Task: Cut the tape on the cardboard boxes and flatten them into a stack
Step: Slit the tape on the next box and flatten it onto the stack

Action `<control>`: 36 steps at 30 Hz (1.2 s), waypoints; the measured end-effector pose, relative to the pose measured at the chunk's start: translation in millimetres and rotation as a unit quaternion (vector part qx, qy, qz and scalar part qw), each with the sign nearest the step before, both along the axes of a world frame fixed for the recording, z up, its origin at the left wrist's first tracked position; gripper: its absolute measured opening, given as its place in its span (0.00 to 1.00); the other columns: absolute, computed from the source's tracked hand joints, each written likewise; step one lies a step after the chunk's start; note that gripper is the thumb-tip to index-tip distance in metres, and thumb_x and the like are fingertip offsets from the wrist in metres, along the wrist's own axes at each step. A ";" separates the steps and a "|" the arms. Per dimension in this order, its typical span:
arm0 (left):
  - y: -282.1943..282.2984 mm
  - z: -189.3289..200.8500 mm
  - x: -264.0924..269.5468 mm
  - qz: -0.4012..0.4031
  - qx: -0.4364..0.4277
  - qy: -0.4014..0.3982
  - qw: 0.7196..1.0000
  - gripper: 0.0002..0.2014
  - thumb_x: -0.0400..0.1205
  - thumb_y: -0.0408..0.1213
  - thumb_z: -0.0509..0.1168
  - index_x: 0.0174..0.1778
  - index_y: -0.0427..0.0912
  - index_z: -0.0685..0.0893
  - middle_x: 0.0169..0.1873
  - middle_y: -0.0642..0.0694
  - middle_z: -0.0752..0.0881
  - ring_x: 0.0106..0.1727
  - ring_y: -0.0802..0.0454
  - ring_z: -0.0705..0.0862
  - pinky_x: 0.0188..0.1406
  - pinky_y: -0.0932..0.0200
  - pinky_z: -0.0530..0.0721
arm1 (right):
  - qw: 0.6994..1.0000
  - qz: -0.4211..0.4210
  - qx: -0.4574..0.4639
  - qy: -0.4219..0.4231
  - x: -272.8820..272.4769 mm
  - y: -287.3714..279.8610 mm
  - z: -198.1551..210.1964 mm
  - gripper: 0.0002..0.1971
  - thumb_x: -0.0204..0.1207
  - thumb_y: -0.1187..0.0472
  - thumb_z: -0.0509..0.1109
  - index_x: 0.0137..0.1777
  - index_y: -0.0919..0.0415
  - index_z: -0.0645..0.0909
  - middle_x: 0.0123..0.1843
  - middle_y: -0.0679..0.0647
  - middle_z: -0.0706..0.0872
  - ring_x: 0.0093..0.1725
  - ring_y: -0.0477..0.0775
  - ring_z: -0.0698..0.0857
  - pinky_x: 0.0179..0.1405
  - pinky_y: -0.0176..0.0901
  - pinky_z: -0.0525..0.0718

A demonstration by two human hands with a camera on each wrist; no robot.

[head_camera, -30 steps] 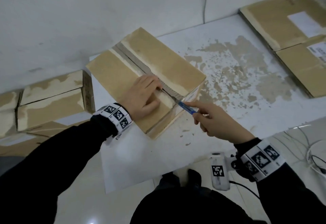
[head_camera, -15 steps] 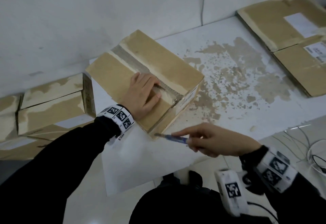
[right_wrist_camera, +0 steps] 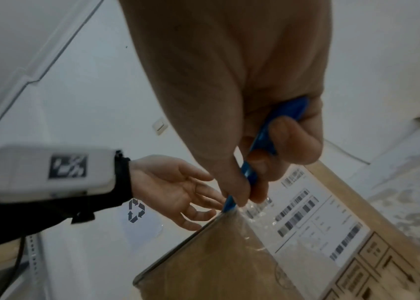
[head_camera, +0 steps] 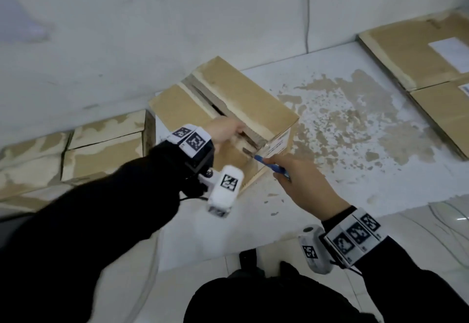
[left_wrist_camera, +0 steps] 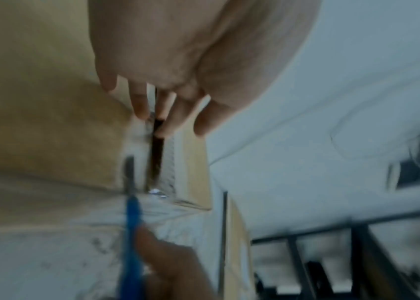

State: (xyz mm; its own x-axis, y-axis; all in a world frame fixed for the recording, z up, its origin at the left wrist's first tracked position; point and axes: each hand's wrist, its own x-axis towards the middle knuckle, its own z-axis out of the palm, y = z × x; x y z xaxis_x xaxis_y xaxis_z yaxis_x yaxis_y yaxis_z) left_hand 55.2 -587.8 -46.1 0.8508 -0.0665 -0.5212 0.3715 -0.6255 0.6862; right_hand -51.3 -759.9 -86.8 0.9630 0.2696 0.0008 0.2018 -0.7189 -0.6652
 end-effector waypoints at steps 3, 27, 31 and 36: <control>-5.6 -11.6 -1.8 0.166 -0.050 0.020 0.985 0.25 0.82 0.49 0.65 0.69 0.34 0.79 0.66 0.42 0.81 0.66 0.45 0.77 0.61 0.58 0.70 | 0.999 0.021 -0.023 -0.021 1.5 1.0 0.2 0.15 0.79 0.66 0.65 0.65 0.55 0.80 0.46 0.57 0.86 0.43 0.58 0.83 0.42 0.54 0.81; -8.8 -4.6 2.1 0.010 0.097 -0.056 0.994 0.11 0.78 0.41 0.72 0.44 0.37 0.79 0.43 0.42 0.83 0.43 0.47 0.81 0.39 0.60 0.77 | 0.970 -0.154 0.189 -0.012 20.9 -97.2 18.1 0.12 0.85 0.61 0.60 0.66 0.57 0.77 0.45 0.49 0.88 0.34 0.45 0.84 0.33 0.34 0.84; 26.0 23.9 6.8 -0.185 0.245 -0.038 0.951 0.11 0.78 0.38 0.73 0.51 0.40 0.79 0.44 0.46 0.81 0.48 0.47 0.79 0.41 0.62 0.74 | 0.960 -0.214 0.177 -0.026 53.1 -104.5 16.0 0.12 0.86 0.59 0.57 0.64 0.61 0.76 0.47 0.50 0.81 0.42 0.46 0.79 0.39 0.31 0.77; 59.6 35.3 31.7 -0.232 0.442 -0.120 0.858 0.11 0.80 0.31 0.63 0.56 0.46 0.83 0.55 0.44 0.84 0.57 0.46 0.80 0.62 0.53 0.73 | 0.935 -0.272 0.221 0.059 61.7 -90.7 3.9 0.10 0.87 0.59 0.51 0.62 0.61 0.69 0.45 0.51 0.77 0.38 0.50 0.78 0.40 0.46 0.80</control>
State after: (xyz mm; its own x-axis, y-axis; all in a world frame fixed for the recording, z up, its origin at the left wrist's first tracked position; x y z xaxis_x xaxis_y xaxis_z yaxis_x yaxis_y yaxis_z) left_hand 86.9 -528.2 -10.9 0.9292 -0.0967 -0.3567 -0.1448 -0.9833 -0.1107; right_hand 10.4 -850.6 -82.9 0.9578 -0.2619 -0.1186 -0.2075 -0.3442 -0.9157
